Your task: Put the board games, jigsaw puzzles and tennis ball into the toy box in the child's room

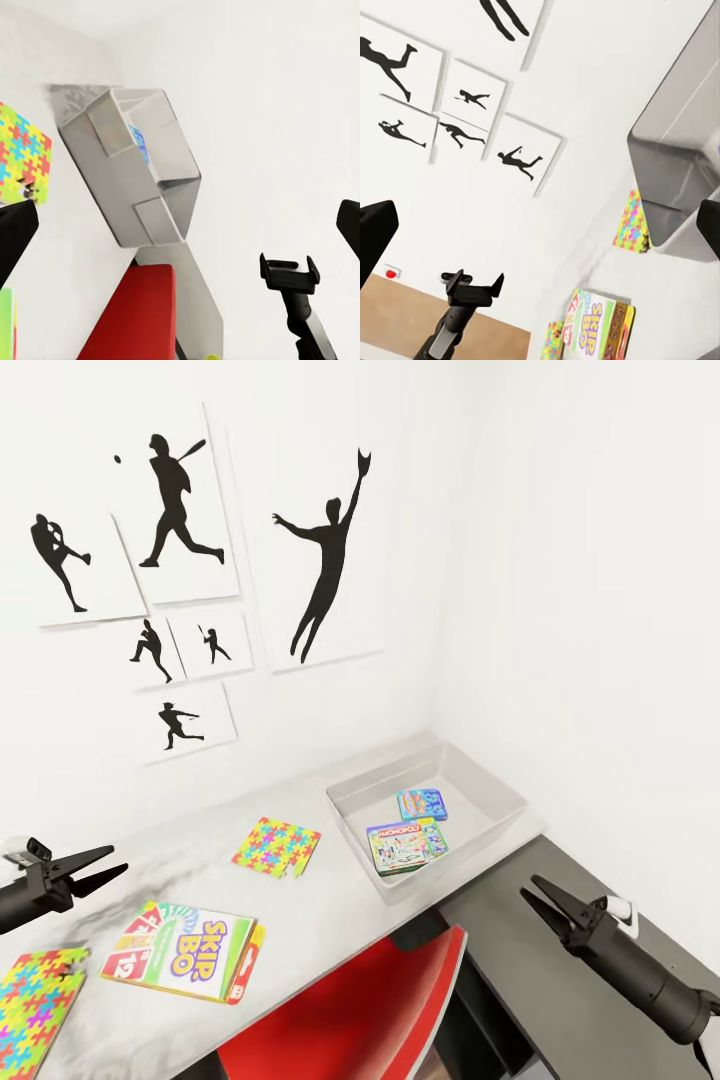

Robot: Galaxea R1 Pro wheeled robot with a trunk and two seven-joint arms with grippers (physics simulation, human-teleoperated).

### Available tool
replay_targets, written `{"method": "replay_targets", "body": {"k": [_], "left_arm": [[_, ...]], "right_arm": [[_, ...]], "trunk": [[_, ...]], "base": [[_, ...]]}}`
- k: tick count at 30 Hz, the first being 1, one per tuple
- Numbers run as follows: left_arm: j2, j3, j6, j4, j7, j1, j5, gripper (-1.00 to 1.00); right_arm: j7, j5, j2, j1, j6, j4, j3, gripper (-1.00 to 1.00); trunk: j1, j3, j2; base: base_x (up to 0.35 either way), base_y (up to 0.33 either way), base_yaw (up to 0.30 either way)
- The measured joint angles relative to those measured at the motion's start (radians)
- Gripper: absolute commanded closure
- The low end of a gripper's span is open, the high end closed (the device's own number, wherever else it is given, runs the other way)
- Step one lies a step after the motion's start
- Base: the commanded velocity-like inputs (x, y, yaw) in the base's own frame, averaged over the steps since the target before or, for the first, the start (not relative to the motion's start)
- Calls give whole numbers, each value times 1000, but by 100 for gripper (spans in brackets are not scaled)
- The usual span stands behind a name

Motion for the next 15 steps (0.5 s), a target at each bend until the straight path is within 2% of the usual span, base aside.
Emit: {"method": "replay_targets", "body": {"k": [8, 15], "left_arm": [[-4, -1, -2, 3, 0, 0, 0, -100], [-31, -4, -3, 3, 0, 0, 0, -100]], "right_arm": [[0, 1, -4, 1, -3, 0, -3, -100], [3, 2, -5, 1, -4, 0, -3, -100]], "trunk": [[0, 8, 0], [0, 20, 0]], "base": [[0, 0, 0], [-6, 107, 0]]}}
